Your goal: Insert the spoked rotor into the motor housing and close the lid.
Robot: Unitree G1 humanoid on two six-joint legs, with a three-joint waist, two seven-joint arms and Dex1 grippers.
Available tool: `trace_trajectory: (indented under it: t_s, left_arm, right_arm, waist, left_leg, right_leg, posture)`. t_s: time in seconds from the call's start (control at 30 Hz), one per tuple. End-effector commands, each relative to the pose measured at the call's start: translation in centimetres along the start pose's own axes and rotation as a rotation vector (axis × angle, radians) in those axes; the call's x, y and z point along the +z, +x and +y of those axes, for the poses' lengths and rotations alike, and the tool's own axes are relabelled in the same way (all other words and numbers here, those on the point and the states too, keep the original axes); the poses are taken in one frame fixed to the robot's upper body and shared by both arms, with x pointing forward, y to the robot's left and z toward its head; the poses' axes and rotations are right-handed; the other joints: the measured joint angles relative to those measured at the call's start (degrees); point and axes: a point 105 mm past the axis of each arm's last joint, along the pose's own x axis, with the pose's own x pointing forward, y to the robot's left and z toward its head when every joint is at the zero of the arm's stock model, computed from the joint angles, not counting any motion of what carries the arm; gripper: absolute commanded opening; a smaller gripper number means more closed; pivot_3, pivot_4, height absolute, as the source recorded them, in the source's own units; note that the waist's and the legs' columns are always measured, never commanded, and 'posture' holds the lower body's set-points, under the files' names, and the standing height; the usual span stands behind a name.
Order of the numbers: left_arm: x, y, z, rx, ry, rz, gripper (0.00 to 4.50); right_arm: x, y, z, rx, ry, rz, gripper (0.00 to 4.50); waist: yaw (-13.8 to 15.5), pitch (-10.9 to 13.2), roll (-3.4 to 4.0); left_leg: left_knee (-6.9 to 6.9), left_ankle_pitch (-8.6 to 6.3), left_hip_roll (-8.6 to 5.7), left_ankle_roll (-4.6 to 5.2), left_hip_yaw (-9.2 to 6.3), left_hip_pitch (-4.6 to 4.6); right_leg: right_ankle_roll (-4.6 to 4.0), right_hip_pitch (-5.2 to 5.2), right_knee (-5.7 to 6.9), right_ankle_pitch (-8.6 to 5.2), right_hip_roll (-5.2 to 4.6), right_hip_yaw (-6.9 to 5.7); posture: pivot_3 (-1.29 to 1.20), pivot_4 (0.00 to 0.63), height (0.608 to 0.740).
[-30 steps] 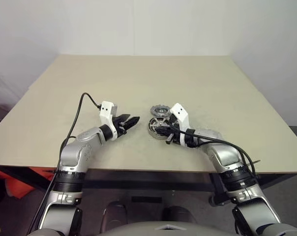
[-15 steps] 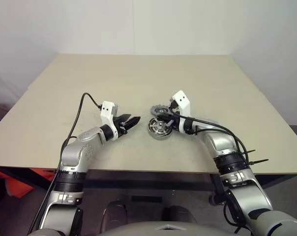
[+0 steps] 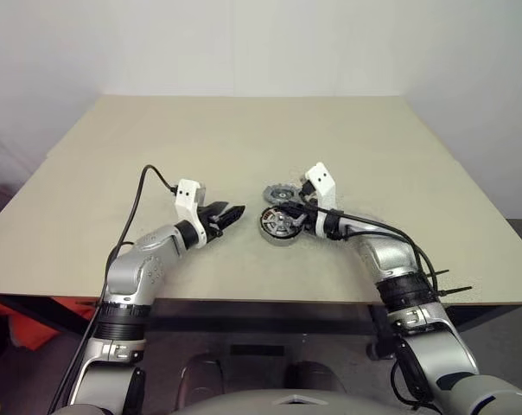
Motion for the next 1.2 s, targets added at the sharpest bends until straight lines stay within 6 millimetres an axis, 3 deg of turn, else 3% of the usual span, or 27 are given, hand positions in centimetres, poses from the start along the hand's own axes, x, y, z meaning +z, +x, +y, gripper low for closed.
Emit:
trace_trajectory:
  t_s: [0.03, 0.2, 0.4, 0.53, 0.73, 0.87, 1.0, 1.1, 1.2]
  left_arm:
    - [1.4, 0.2, -0.5, -0.018, 0.044, -0.043, 2.97]
    - [1.4, 0.3, -0.5, -0.019, 0.047, -0.041, 2.97]
    - [1.3, 0.1, -0.4, -0.015, 0.047, -0.042, 2.97]
    - [1.4, 0.0, -0.2, -0.008, 0.048, -0.043, 2.97]
    - [1.5, 0.1, 0.0, -0.002, 0.050, -0.046, 2.97]
    - [1.4, 0.2, -0.1, -0.004, 0.050, -0.045, 2.97]
    - [1.5, 0.3, -0.2, -0.009, 0.056, -0.044, 2.97]
    - [1.4, 0.5, -0.7, -0.041, 0.079, -0.029, 2.97]
    - [1.3, 0.7, -1.2, -0.083, 0.093, -0.002, 2.97]
  right_arm:
    - [3.4, -0.9, -0.1, 0.027, -0.164, -0.051, 0.00]
    - [3.2, -1.5, -1.2, 0.011, -0.171, -0.020, 0.00]
    - [-1.0, -1.6, -0.9, 0.030, -0.124, 0.104, 0.00]
    - [-2.7, -1.2, -0.2, 0.037, -0.120, 0.151, 0.00]
    - [-0.4, -0.9, -0.2, 0.031, -0.140, 0.078, 0.00]
    - [2.9, -1.4, -0.9, 0.020, -0.220, -0.012, 0.00]
    - [4.9, -2.0, -1.2, 0.044, -0.341, -0.019, 0.00]
    - [4.2, -3.6, -1.0, 0.190, -0.645, 0.151, 0.00]
    - [3.3, -5.0, -1.5, 0.304, -0.816, 0.289, 0.00]
  waist:
    - [0.1, 0.0, 0.00]
    - [0.0, 0.0, -0.01]
    - [0.0, 0.0, -0.01]
    - [0.0, 0.0, 0.00]
    - [-0.1, 0.0, -0.01]
    - [0.0, 0.0, 0.00]
    - [0.0, 0.0, 0.00]
    - [0.3, 0.0, -0.01]
    - [0.2, 0.0, -0.02]
  left_leg:
    - [0.00, 0.00, 0.00, 0.00, 0.00, -0.01]
    - [0.00, 0.00, 0.00, 0.00, 0.00, 0.00]
    - [0.00, 0.00, 0.01, 0.00, 0.00, 0.00]
    - [0.00, 0.00, 0.00, 0.00, 0.00, -0.04]
    - [0.01, -0.01, 0.01, 0.02, 0.01, 0.08]
    - [0.02, -0.01, 0.00, 0.03, 0.01, 0.03]
    - [0.02, -0.02, 0.01, 0.03, 0.01, -0.01]
    - [0.04, -0.06, -0.01, 0.11, 0.01, -0.06]
    - [0.09, -0.12, -0.01, 0.20, 0.01, -0.10]
  right_leg:
    - [0.00, 0.00, -0.01, 0.00, 0.00, 0.00]
    - [0.01, 0.01, -0.01, -0.01, 0.00, 0.00]
    - [0.00, 0.01, -0.01, 0.00, 0.00, 0.00]
    - [-0.01, 0.00, -0.02, 0.00, 0.00, 0.00]
    - [0.19, 0.03, 0.01, -0.11, 0.00, 0.00]
    - [0.01, 0.01, 0.01, 0.00, 0.00, 0.00]
    - [0.00, -0.01, 0.01, 0.00, 0.00, 0.00]
    - [-0.01, -0.02, -0.01, 0.01, -0.01, 0.00]
    - [-0.01, 0.02, -0.03, 0.00, -0.02, -0.01]
  posture:
    - [0.00, 0.000, 0.740]
    - [0.00, 0.000, 0.740]
    - [0.00, 0.000, 0.740]
    - [0.00, 0.000, 0.740]
    - [0.00, 0.000, 0.740]
    - [0.00, 0.000, 0.740]
    - [0.00, 0.000, 0.740]
    - [0.00, 0.000, 0.740]
    - [0.00, 0.000, 0.740]
